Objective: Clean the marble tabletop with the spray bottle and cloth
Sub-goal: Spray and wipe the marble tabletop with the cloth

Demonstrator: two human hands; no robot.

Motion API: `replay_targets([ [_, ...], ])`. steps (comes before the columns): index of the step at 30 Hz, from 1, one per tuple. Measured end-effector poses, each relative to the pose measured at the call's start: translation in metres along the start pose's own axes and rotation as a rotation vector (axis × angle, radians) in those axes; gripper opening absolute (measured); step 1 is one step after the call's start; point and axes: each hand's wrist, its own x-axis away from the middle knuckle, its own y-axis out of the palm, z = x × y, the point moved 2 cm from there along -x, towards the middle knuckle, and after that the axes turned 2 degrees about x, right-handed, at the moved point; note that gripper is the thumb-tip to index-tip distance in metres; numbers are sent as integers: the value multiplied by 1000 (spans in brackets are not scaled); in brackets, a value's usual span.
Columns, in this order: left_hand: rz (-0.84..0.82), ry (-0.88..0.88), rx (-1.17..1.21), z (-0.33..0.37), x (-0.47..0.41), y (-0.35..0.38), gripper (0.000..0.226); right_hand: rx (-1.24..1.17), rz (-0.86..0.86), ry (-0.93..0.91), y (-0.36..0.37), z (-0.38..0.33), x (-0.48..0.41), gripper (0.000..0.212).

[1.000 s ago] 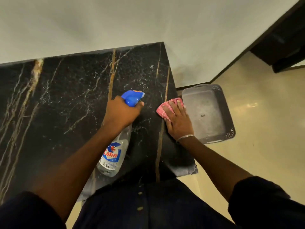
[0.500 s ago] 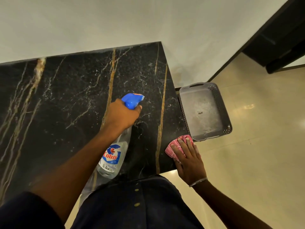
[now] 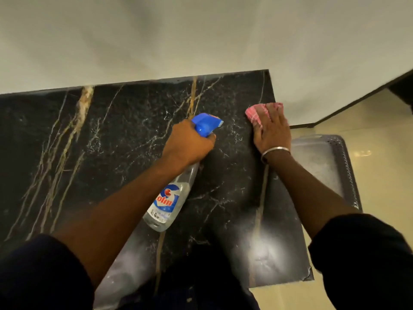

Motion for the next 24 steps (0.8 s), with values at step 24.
replay_targets([
  [24,129,-16,-10,-46,-84,-96,37,85,-130,3,29,-252,-91,62],
])
